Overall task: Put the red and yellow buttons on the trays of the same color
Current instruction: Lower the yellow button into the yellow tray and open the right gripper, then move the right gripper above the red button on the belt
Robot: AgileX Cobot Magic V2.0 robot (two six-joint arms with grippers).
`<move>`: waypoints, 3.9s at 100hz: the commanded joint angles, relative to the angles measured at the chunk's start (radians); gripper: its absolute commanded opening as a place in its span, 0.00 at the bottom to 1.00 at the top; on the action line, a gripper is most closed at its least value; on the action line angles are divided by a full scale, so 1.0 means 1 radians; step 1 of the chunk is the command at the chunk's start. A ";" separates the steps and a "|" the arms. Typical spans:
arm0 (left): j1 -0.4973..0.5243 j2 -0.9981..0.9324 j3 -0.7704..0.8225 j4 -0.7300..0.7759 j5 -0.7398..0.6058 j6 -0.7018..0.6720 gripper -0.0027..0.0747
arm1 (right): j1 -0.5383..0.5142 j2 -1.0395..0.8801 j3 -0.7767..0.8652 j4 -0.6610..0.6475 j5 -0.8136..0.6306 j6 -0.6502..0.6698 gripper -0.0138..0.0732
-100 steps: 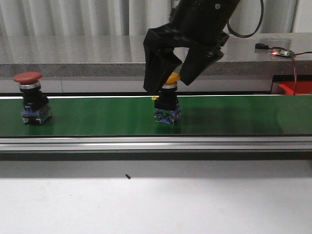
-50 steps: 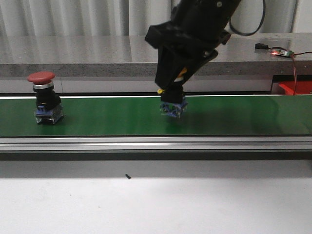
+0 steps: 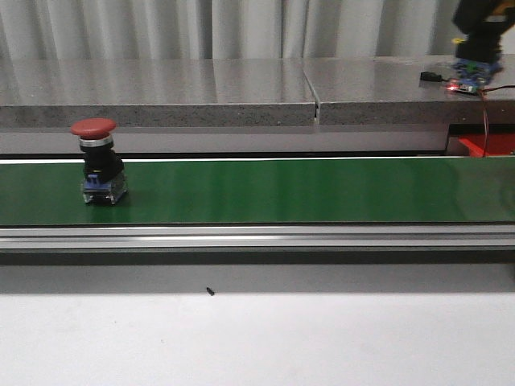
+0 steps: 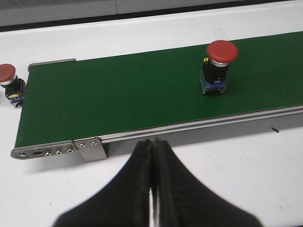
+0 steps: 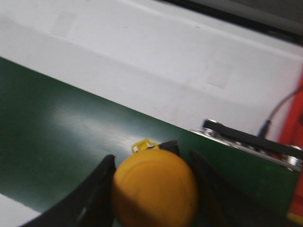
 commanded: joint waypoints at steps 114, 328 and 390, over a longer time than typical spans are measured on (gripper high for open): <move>-0.007 0.003 -0.026 -0.011 -0.061 -0.010 0.01 | -0.550 0.147 0.157 0.019 -0.245 0.087 0.29; -0.007 0.003 -0.026 -0.011 -0.061 -0.010 0.01 | -0.202 -0.137 0.157 0.046 -0.137 0.051 0.84; -0.007 0.003 -0.026 -0.011 -0.061 -0.010 0.01 | 0.158 -0.130 0.157 0.046 -0.022 -0.150 0.87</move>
